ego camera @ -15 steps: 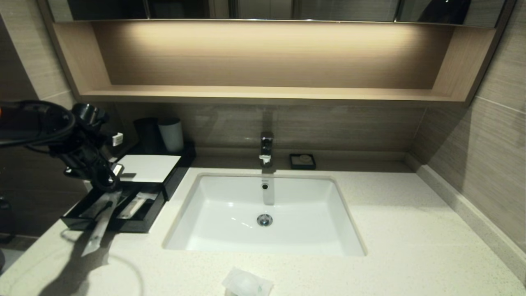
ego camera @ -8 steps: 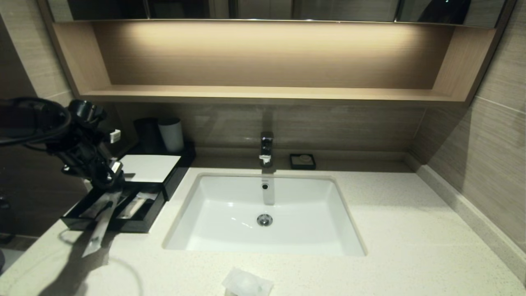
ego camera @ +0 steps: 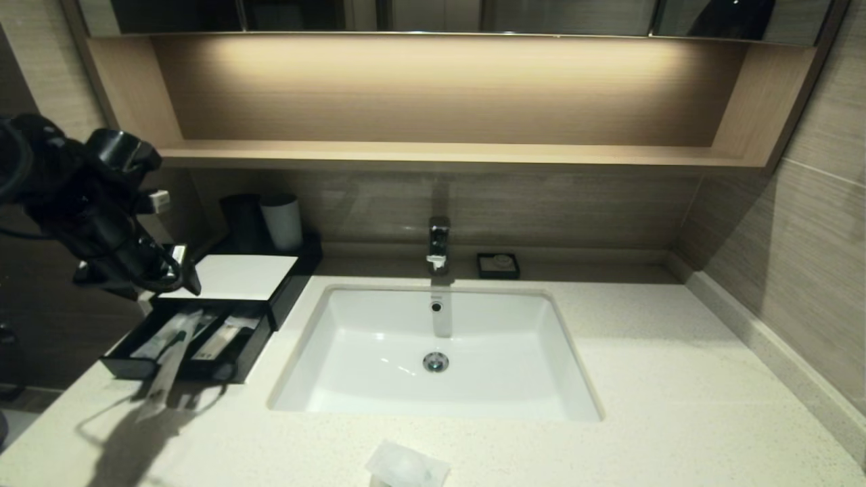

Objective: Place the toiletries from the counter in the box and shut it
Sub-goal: Place the bathroom toiletry into the drawer

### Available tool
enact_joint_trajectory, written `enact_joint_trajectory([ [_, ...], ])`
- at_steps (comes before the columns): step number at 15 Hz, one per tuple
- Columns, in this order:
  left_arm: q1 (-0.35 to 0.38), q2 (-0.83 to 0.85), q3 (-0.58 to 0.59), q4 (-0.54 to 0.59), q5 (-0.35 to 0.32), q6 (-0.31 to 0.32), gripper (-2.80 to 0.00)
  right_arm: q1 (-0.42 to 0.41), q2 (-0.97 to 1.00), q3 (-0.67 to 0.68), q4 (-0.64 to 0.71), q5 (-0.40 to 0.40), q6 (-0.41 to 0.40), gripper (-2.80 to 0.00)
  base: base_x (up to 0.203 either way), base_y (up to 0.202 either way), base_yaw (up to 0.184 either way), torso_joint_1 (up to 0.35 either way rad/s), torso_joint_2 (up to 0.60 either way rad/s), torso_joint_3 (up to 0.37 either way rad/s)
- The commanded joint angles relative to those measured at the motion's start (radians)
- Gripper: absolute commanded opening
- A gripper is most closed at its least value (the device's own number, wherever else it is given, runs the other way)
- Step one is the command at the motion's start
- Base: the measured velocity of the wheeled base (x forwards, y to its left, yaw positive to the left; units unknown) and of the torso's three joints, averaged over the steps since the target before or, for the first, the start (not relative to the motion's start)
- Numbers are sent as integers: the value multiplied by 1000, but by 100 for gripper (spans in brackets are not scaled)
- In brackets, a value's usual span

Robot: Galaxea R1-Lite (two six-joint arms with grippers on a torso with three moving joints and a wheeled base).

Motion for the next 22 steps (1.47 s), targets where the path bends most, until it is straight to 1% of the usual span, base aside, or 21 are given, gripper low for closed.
enact_joint_trajectory([
  [1, -58, -76, 6, 92, -37, -145, -280, 0, 2, 1, 0, 0, 1, -280, 0, 0, 0, 0, 0, 0],
  [4, -119, -103, 8, 196, -47, -346, -280, 0, 2, 1, 0, 0, 1, -280, 0, 0, 0, 0, 0, 0],
  [5, -124, -98, 9, 227, -47, -390, -280, 0, 2, 0, 0, 0, 1, -280, 0, 0, 0, 0, 0, 0],
  [7, -121, -94, 20, 248, -46, -440, -280, 0, 2, 1, 0, 0, 1, -280, 0, 0, 0, 0, 0, 0],
  [10, -116, -110, 57, 246, -48, -486, -280, 0, 2, 0, 0, 0, 1, -280, 0, 0, 0, 0, 0, 0],
  [12, -109, -115, 113, 236, -44, -495, -280, 0, 2, 1, 0, 0, 1, -280, 0, 0, 0, 0, 0, 0],
  [16, -53, -113, 223, 170, -39, -513, -280, 0, 2, 0, 0, 0, 1, -280, 0, 0, 0, 0, 0, 0],
  [20, 6, -102, 239, 147, -38, -512, -280, 0, 2, 1, 0, 0, 1, -280, 0, 0, 0, 0, 0, 0],
  [22, 19, -98, 240, 144, -41, -510, -280, 0, 2, 1, 0, 0, 1, -280, 0, 0, 0, 0, 0, 0],
])
